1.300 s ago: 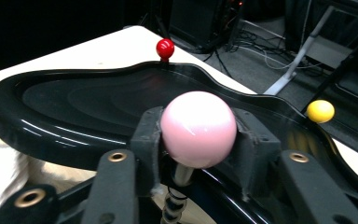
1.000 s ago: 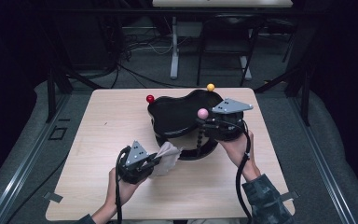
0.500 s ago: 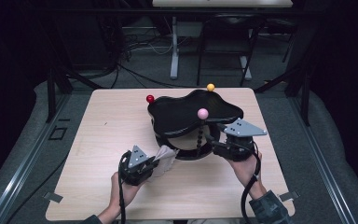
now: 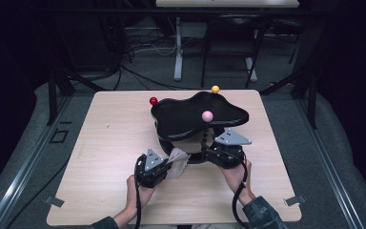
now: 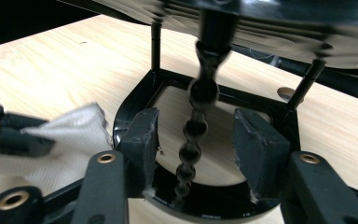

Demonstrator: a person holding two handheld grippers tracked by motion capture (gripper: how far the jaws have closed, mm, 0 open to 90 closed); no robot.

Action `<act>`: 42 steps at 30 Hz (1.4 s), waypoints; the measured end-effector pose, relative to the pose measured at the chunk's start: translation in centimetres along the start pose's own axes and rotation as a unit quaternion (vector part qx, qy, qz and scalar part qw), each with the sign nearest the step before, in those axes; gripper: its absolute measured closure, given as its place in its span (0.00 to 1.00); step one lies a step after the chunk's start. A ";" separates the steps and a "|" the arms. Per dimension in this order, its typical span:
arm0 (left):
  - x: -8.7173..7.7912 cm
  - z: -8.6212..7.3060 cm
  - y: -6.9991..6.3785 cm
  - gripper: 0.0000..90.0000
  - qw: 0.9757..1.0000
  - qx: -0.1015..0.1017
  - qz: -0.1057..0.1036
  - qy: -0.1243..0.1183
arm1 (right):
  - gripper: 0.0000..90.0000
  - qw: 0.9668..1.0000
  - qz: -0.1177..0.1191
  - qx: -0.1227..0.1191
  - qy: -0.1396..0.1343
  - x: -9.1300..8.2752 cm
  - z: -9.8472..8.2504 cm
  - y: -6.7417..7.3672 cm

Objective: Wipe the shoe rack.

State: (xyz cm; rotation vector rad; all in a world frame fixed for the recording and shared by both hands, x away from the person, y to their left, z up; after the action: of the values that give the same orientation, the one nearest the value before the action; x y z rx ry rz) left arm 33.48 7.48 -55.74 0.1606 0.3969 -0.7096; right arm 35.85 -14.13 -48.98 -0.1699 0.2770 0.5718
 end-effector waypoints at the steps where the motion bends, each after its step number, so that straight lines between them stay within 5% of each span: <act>1: 0.2 0.0 -0.2 0.89 1.000 0.002 -0.001 0.001 | 0.59 1.000 -0.004 -0.003 0.000 0.2 0.1 0.1; 10: 3.3 -0.1 -1.5 0.89 1.000 -0.004 0.006 -0.010 | 0.72 0.999 -0.035 -0.013 -0.019 1.4 0.6 0.5; 20: 6.4 -0.3 -3.5 0.90 0.999 0.025 0.021 -0.002 | 0.83 0.999 -0.041 -0.017 -0.025 1.6 0.6 0.3; 29: 7.6 -0.8 -2.1 0.90 0.999 0.005 0.036 0.019 | 0.83 0.999 -0.039 -0.028 -0.022 1.6 0.6 0.3; 42: 6.6 -1.4 -0.5 0.89 0.999 0.004 0.043 0.030 | 0.83 0.998 -0.052 -0.043 -0.017 1.0 0.5 -0.1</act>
State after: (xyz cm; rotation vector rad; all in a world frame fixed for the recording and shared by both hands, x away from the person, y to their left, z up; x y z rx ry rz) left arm 37.26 3.55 -59.68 0.2051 0.4417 -0.6224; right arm 36.76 -13.60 -48.79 -0.2562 0.2096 0.4836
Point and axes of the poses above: each handheld gripper's, and its own axes: x roughly forward along the jaws, z roughly out of its top, y roughly to its left, the point moved 4 cm from there along x, roughly forward along the jaws, and after that the axes turned 9 degrees about -y, right-handed, at the moved point
